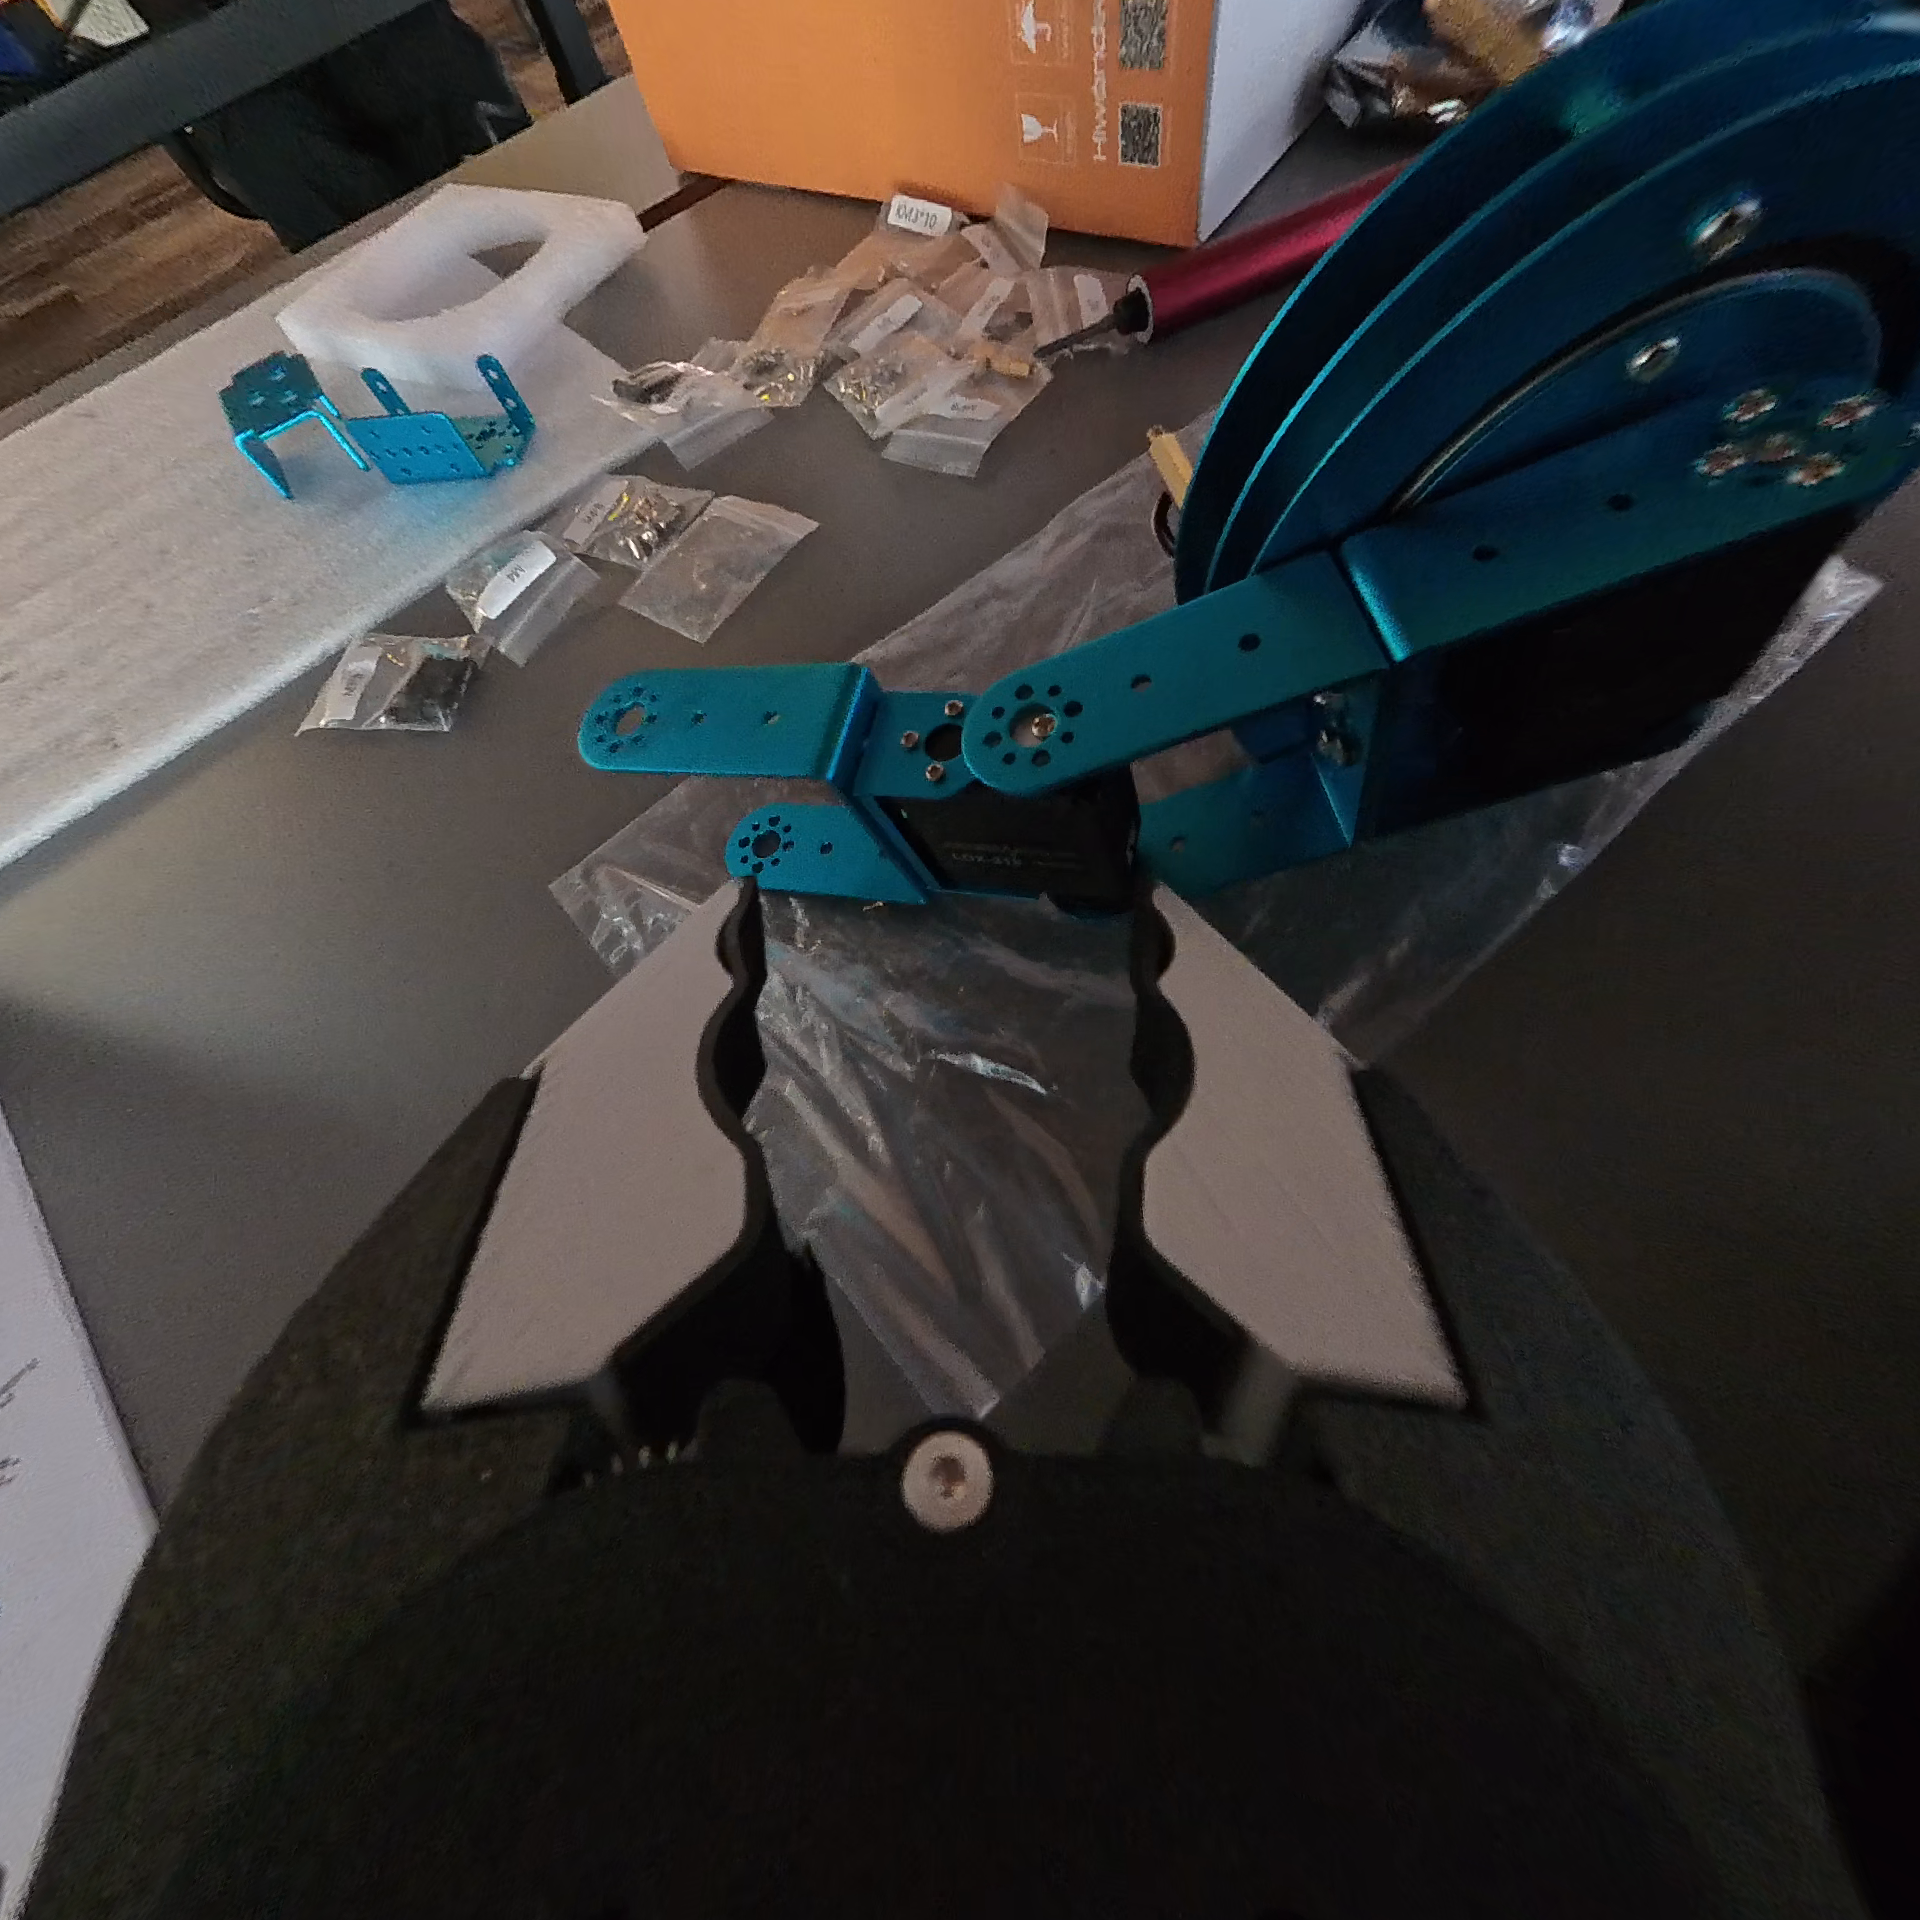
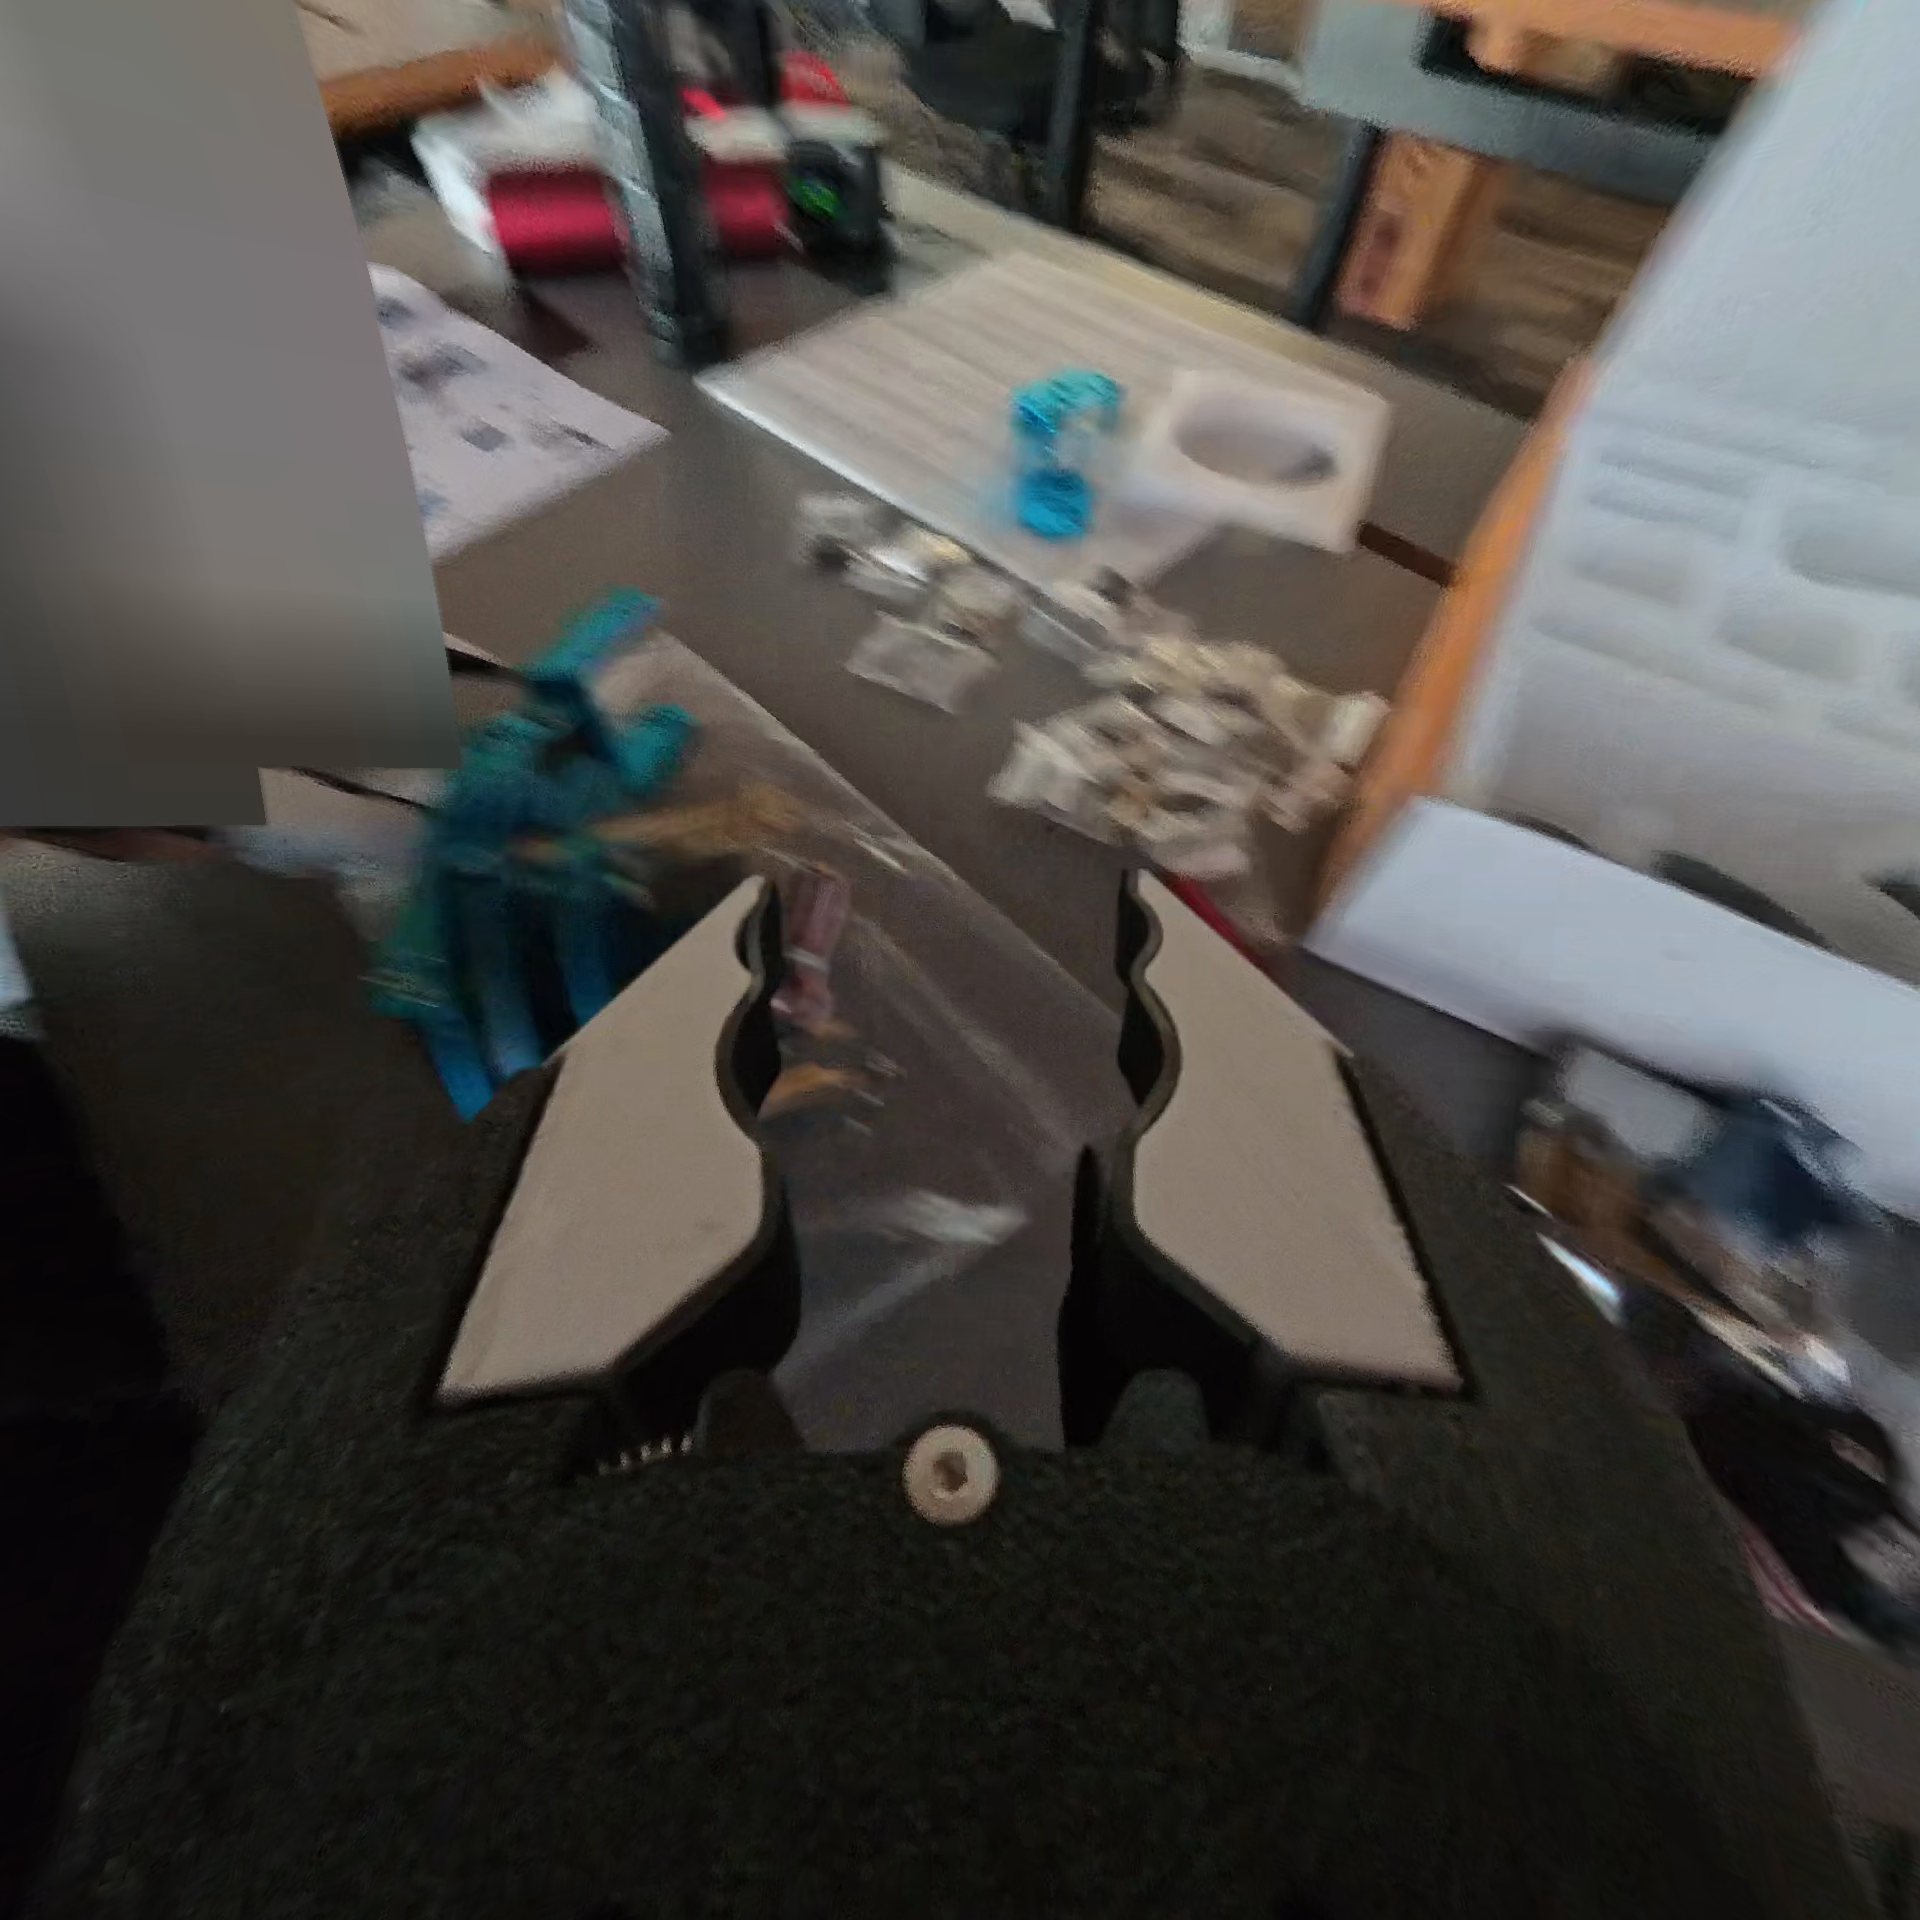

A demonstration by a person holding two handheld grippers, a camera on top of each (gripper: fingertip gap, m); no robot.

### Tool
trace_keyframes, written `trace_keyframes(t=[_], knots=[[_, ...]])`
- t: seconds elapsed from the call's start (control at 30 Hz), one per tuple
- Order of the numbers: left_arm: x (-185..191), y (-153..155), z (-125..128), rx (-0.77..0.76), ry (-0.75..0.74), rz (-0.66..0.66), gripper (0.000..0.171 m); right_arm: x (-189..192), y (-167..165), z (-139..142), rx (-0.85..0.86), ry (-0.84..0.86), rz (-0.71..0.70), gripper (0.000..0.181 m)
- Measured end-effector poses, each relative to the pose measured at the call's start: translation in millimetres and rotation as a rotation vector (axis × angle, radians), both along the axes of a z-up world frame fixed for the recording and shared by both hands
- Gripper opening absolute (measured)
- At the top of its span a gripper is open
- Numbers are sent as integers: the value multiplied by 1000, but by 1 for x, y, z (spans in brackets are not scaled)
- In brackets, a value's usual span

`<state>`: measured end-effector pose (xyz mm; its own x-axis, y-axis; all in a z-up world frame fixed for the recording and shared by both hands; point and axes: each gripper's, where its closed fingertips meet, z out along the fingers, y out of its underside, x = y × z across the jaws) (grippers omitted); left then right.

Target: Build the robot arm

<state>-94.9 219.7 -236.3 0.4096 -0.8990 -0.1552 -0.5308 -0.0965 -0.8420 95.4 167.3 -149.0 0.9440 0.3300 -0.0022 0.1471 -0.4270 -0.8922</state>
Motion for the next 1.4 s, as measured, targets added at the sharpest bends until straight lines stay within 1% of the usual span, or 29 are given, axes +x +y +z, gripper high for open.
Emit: trace_keyframes(t=[0.03, 0.1, 0.17, 0.23, 0.3, 0.37, 0.43, 0.47, 0.5, 0.53, 0.57, 0.6, 0.63, 0.7, 0.77, 0.83, 0.87, 0.9, 0.97, 1.07, 1.13, 1.17, 1.23, 1.3, 1.33, 1.4], knots=[[-2, -2, 4, -6, -14, -11, 69, 26, 3, -13, -32, -45, -38, 64], [-4, -10, 18, -31, -52, -82, 68, 69, 9, -39, -95, -118, -55, 62], [-4, -14, 41, -34, -91, -173, 65, 94, 16, -63, -170, -130, -18, 58], [1, -16, 67, -31, -112, -289, 62, 101, 21, -84, -244, -98, 61, 54], [12, -12, 84, -23, -58, -383, 62, 107, 28, -102, -298, -123, 103, 54], [31, -9, 98, 11, 0, -477, 62, 109, 36, -117, -311, -145, 139, 51], [59, -3, 111, 78, 47, -554, 61, 108, 40, -128, -345, -131, 159, 50], [75, 3, 114, 133, 91, -590, 60, 108, 42, -128, -341, -128, 160, 45], [94, 11, 114, 207, 140, -617, 59, 110, 43, -128, -338, -138, 159, 31], [114, 21, 113, 282, 187, -638, 58, 110, 41, -128, -347, -149, 173, 30], [136, 29, 106, 333, 239, -666, 57, 107, 39, -128, -346, -163, 198, 24], [156, 33, 94, 354, 299, -716, 57, 106, 39, -128, -340, -191, 203, 20], [175, 32, 77, 355, 353, -782, 57, 105, 38, -128, -329, -235, 203, 20], [206, 30, 37, 309, 455, -889, 57, 105, 38, -125, -286, -357, 208, 20], [231, 29, 3, 273, 529, -962, 61, 103, 36, -123, -259, -457, 217, 20], [245, 32, -21, 264, 589, -994, 63, 104, 33, -119, -220, -533, 216, 19], [250, 34, -26, 283, 597, -998, 62, 105, 31, -115, -203, -568, 213, 19], [252, 34, -29, 293, 597, -1009, 58, 106, 29, -112, -186, -594, 208, 20], [253, 28, -30, 266, 576, -1036, 48, 105, 27, -100, -127, -634, 205, 19], [257, 22, -24, 290, 497, -1028, 24, 98, 24, -82, -33, -718, 216, 19], [260, 20, -19, 339, 454, -1020, 20, 90, 22, -72, 21, -772, 242, 18], [260, 19, -19, 361, 446, -1017, 21, 87, 21, -70, 24, -791, 255, 19], [264, 18, -20, 432, 432, -1004, 43, 83, 19, -70, 13, -832, 287, 19], [265, 16, -25, 476, 450, -1013, 57, 79, 19, -68, 3, -854, 302, 20], [265, 15, -27, 480, 456, -1023, 61, 77, 19, -67, -7, -862, 308, 19], [268, 10, -29, 466, 443, -1042, 56, 75, 18, -64, -13, -902, 318, 20]])
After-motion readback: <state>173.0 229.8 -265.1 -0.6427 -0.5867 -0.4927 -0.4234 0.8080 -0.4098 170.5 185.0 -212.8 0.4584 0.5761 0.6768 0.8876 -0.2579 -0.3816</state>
